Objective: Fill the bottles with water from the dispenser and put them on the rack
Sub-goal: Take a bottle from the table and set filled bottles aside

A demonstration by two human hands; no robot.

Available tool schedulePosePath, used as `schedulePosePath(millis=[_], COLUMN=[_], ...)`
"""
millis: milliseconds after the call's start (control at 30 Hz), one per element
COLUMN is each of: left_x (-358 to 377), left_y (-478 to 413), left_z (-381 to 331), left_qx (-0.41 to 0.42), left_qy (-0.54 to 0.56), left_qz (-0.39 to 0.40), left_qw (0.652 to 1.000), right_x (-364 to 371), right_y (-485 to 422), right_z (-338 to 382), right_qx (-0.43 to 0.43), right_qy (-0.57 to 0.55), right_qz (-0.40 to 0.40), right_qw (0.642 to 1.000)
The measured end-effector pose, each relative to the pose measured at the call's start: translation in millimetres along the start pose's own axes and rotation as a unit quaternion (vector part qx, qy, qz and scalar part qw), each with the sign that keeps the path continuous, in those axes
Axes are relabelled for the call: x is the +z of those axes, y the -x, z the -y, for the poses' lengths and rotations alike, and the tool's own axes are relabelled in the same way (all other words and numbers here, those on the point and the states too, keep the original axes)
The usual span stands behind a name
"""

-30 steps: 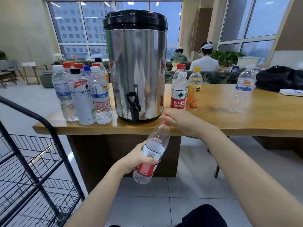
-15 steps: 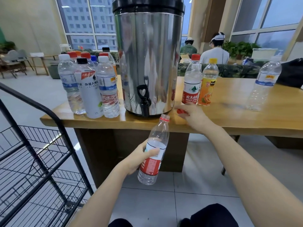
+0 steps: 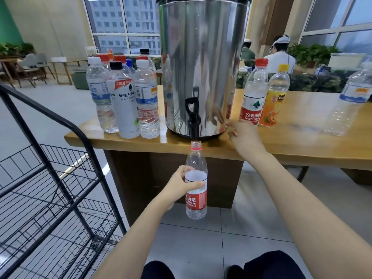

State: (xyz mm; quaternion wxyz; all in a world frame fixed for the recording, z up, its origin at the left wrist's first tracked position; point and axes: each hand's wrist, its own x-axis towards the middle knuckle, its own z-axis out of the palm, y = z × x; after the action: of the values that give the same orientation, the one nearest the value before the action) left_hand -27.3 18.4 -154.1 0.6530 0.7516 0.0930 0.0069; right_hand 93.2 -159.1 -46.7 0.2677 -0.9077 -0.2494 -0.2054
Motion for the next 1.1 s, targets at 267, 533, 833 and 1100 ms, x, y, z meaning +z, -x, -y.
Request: schedulePosePath(millis=[267,533,833,1100], left_x=[-7,-7,-5,-2], left_y=[-4,-6,-6,-3], left_z=[-9,-12,-10,-10], left_qx=[0.010,0.016,0.014,0.020], left_qy=[0.008,-0.002,-0.015,-0.004], left_qz=[-0.045,-0.075,-0.101,-0.113], left_qw=[0.999,0.997,0.995,0.993], right_x=[-24,-25,-16,4], right_y=[-9,-19,13,44], right_z=[89,104,92,68], right_qx=[-0.201,-0.193,-0.282,-0.290], right_qy=[-0.140,-0.139,-0.132,-0.110], right_qz=[-0.099,-0.133,-0.193,-0.167], right_qw=[0.965,0.962,0.930,0.936])
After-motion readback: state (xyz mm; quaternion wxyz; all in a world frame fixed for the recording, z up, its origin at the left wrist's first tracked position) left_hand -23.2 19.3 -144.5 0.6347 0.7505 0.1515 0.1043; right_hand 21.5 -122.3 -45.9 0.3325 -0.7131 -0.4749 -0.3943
